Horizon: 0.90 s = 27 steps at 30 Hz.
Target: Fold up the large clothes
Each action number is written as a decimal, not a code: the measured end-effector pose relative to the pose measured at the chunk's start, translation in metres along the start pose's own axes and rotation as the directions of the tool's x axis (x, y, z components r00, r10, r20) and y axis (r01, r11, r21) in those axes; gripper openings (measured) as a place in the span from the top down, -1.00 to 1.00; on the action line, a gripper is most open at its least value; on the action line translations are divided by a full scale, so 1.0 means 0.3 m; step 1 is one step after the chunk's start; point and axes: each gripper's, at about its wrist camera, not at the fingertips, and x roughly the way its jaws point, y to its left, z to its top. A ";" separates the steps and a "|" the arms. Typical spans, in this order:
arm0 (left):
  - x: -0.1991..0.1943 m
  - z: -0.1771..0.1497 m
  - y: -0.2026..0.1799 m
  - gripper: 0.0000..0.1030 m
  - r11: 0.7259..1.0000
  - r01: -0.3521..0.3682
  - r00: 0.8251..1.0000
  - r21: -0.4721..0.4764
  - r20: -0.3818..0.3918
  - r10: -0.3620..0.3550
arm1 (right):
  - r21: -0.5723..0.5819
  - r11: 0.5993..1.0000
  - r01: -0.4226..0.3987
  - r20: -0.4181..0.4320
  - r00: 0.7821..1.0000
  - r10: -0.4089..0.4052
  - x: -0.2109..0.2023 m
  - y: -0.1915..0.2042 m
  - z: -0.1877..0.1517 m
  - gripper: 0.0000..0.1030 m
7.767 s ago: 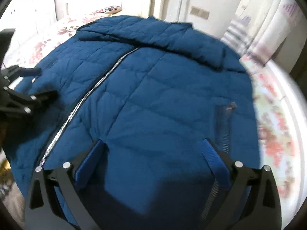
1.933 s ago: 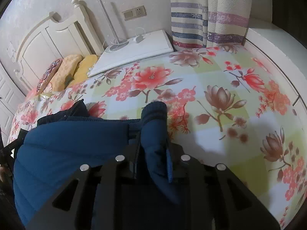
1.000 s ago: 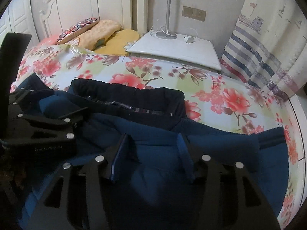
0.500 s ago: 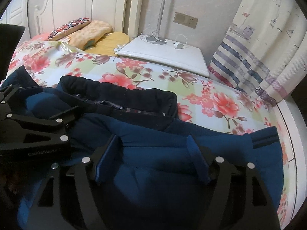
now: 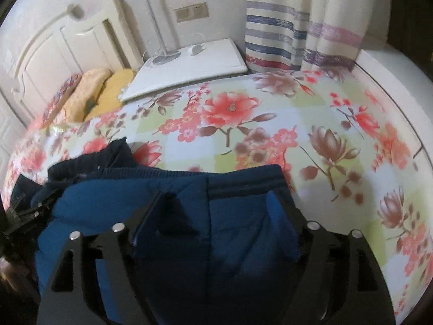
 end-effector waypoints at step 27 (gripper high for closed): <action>-0.090 -0.023 0.349 -0.91 0.977 0.077 0.997 -0.199 -0.016 -0.081 | -0.251 0.968 0.011 0.024 1.000 -0.006 -0.044 0.356 -0.190 -0.96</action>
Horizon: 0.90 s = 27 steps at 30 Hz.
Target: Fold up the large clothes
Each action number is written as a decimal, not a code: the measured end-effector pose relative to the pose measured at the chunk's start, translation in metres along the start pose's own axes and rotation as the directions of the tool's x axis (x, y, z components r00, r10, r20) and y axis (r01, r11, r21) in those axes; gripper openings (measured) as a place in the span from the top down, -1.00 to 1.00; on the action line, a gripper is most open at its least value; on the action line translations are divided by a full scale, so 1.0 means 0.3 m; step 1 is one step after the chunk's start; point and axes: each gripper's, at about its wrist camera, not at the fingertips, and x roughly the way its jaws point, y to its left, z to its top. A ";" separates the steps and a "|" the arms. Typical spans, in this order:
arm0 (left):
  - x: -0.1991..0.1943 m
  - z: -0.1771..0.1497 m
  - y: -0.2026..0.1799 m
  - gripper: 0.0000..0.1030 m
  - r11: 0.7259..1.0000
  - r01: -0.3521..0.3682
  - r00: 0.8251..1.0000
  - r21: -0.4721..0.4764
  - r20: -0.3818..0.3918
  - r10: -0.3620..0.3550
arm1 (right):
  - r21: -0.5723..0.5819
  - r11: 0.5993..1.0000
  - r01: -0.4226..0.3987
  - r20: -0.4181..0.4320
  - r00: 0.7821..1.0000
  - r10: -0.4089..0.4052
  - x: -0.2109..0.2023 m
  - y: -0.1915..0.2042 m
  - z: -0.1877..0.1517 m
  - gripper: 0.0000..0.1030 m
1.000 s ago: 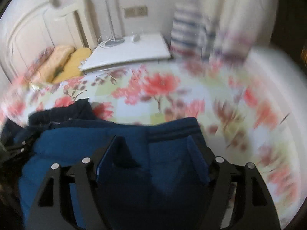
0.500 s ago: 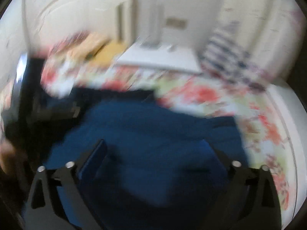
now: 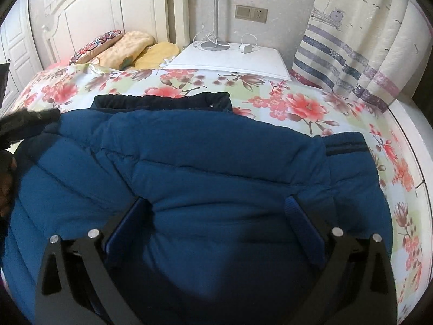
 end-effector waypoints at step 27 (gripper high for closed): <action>-0.188 -0.218 -0.205 -0.91 0.964 -0.190 0.976 0.186 0.145 0.165 | -0.033 0.996 0.082 0.064 0.995 -0.080 -0.177 -0.017 -0.083 -0.95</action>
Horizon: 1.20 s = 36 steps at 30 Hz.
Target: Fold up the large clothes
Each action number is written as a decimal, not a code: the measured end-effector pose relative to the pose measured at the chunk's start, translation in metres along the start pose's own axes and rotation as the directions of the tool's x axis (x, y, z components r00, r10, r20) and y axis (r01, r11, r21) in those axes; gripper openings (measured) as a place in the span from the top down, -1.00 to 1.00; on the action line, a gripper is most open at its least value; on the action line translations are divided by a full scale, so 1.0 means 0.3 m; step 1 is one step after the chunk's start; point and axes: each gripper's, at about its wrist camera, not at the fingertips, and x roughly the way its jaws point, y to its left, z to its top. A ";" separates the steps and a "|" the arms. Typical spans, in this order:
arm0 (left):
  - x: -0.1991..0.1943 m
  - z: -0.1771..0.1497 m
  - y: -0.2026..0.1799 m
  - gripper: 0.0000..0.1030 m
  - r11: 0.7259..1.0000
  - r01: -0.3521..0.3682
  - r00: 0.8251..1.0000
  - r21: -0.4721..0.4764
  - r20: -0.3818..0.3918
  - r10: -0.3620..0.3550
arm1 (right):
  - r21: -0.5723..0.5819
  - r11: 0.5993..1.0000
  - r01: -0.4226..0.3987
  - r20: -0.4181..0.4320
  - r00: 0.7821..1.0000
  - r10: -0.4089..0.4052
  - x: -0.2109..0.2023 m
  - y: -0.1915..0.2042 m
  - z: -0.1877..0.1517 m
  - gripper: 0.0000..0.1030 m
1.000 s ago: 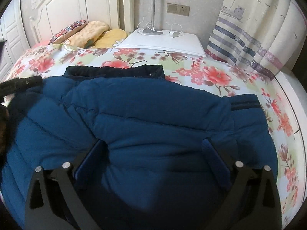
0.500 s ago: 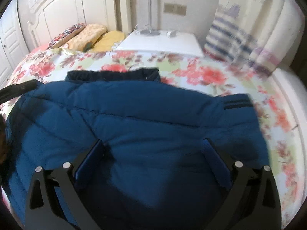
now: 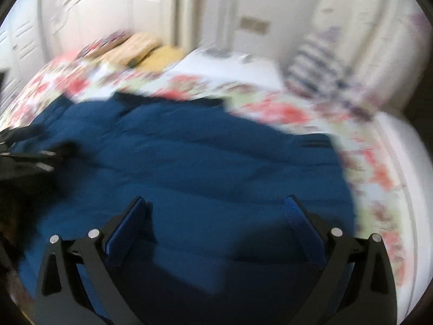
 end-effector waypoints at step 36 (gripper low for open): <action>-0.162 -0.198 0.001 -0.91 1.000 -0.027 0.999 -0.015 0.018 0.027 | 0.008 0.999 -0.047 0.029 0.998 0.047 -0.151 -0.020 -0.215 -0.95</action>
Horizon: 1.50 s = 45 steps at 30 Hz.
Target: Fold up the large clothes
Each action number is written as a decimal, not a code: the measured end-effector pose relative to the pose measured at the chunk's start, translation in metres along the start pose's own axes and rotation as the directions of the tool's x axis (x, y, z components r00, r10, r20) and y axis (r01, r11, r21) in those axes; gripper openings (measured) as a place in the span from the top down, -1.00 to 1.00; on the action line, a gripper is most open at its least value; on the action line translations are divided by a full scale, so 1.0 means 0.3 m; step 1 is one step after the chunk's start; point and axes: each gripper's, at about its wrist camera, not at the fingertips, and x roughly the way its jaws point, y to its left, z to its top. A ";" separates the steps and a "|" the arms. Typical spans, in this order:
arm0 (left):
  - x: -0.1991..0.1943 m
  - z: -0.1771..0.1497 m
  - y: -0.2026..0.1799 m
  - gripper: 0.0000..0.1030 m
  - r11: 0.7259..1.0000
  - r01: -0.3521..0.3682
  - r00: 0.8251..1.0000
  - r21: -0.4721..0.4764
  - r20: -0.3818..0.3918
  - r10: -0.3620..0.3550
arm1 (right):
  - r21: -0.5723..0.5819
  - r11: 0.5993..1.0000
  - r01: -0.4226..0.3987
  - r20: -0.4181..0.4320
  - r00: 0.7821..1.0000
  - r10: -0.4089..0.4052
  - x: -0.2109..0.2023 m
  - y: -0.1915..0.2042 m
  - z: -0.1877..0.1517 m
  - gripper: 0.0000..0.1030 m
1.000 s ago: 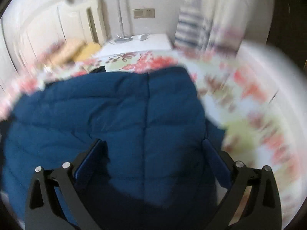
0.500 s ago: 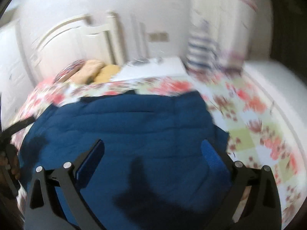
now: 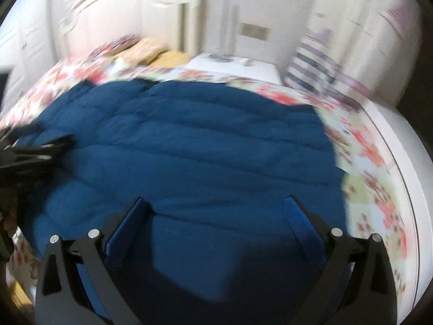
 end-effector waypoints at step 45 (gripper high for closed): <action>-0.156 -0.259 0.089 -0.91 1.000 -0.029 0.999 -0.007 -0.040 0.029 | 0.167 0.985 -0.048 0.011 0.999 0.047 -0.094 -0.196 -0.261 -0.96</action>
